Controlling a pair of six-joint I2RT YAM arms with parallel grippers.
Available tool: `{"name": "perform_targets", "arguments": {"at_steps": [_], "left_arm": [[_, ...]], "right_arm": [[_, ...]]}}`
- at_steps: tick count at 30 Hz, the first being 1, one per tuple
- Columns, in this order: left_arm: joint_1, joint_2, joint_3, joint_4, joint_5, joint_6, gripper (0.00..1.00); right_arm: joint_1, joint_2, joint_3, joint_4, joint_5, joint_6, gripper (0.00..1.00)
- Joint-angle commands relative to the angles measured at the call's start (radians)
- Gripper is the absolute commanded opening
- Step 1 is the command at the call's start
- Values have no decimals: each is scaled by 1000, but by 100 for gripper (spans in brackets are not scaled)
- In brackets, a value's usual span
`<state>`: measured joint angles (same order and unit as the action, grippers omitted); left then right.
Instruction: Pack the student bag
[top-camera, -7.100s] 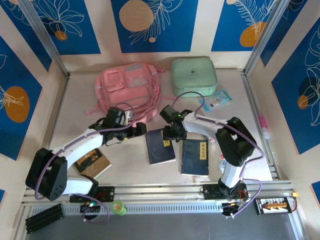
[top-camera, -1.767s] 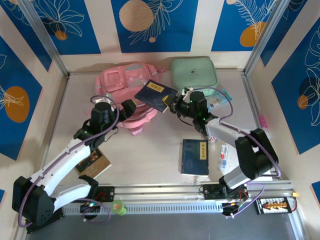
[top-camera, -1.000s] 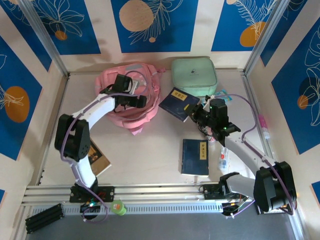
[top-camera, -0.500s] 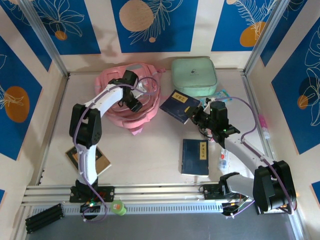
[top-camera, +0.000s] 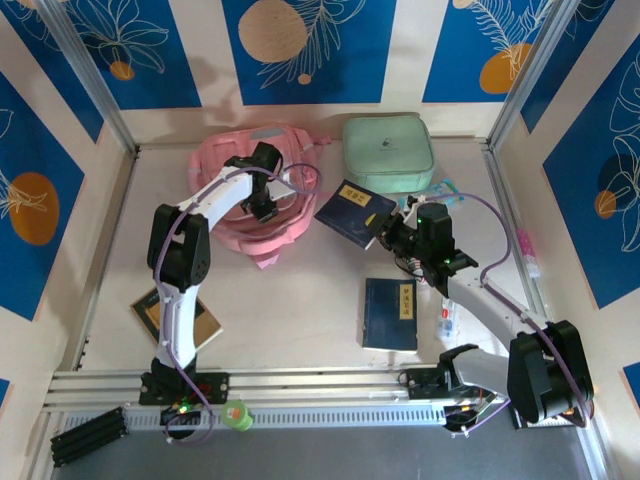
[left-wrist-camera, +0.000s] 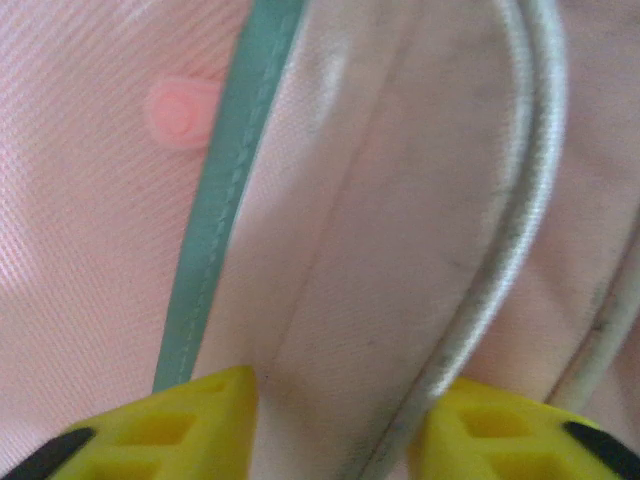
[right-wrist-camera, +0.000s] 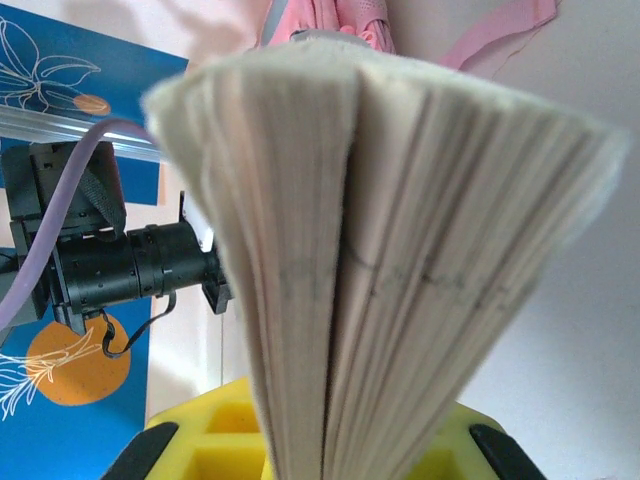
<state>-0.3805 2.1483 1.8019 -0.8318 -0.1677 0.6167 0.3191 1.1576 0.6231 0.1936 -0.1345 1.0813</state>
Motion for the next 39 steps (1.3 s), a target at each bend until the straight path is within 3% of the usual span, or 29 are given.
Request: {"name": "perform_targets", "arguments": {"at_steps": [1,2,6,10,15,18,23,26,31,39], "left_arm": [[0,-13,26,26,-57,18,28],[-4,-24,29,25,-50,11,21],[-13,-95,19,17,29,-13,9],[-31,-197,-10,27,102,-53,3],[-57,-319,-45,95,135,-207,1],[-61,-377,-60,150,219,-347,0],[-72,-448,-114,272,320,-439,0],[-82,-471,-124,318,323,-472,0],[-93,-476,-123,348,334,-536,0],[-101,-496,-143,397,370,-604,0]], "right_arm": [[5,-12,15,34,6,-12,0],[5,-16,12,31,11,-12,0],[0,-51,19,-38,54,-38,0],[-28,-103,14,-101,87,-73,0],[-46,-127,-10,-118,57,-81,0],[-40,-130,-20,-117,14,-54,0],[2,-130,-35,-72,-38,24,0],[46,-102,-31,-51,-29,54,0],[129,-10,17,-30,29,80,0],[199,256,246,63,103,113,0]]}}
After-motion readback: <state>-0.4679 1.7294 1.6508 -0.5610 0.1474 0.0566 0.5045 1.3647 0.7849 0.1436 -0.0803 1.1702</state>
